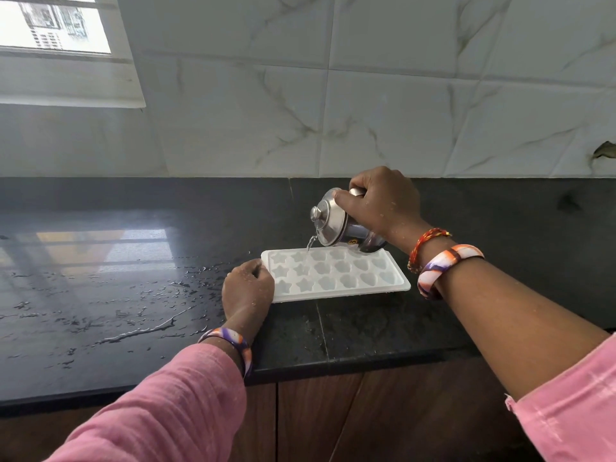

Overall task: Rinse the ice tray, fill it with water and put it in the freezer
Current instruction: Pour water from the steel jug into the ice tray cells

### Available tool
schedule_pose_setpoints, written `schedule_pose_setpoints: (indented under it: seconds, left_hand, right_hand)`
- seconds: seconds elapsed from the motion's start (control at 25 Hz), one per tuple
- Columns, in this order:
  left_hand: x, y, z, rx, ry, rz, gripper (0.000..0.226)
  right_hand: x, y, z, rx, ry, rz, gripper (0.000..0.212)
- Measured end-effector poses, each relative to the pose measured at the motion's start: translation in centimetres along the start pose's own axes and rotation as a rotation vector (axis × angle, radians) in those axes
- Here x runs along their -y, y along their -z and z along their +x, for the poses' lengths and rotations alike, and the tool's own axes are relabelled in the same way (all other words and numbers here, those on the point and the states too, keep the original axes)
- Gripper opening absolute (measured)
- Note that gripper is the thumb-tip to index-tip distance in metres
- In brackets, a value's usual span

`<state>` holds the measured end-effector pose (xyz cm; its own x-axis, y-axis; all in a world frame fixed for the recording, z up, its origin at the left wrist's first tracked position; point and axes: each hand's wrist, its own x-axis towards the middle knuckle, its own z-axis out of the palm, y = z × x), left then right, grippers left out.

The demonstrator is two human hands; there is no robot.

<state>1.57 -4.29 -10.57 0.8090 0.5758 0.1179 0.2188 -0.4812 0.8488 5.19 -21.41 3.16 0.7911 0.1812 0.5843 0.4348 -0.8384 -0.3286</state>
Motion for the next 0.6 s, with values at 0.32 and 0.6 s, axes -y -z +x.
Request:
schedule_pose_setpoints:
  seconds: [0.32, 0.6]
  left_hand:
    - [0.0, 0.1, -0.2, 0.005, 0.008, -0.023, 0.025]
    - [-0.1, 0.2, -0.1, -0.003, 0.020, -0.026, 0.025]
  right_hand:
    - [-0.7, -0.6, 0.6, -0.059, -0.340, 0.361, 0.036]
    - [1.6, -0.3, 0.6, -0.035, -0.128, 0.165, 0.048]
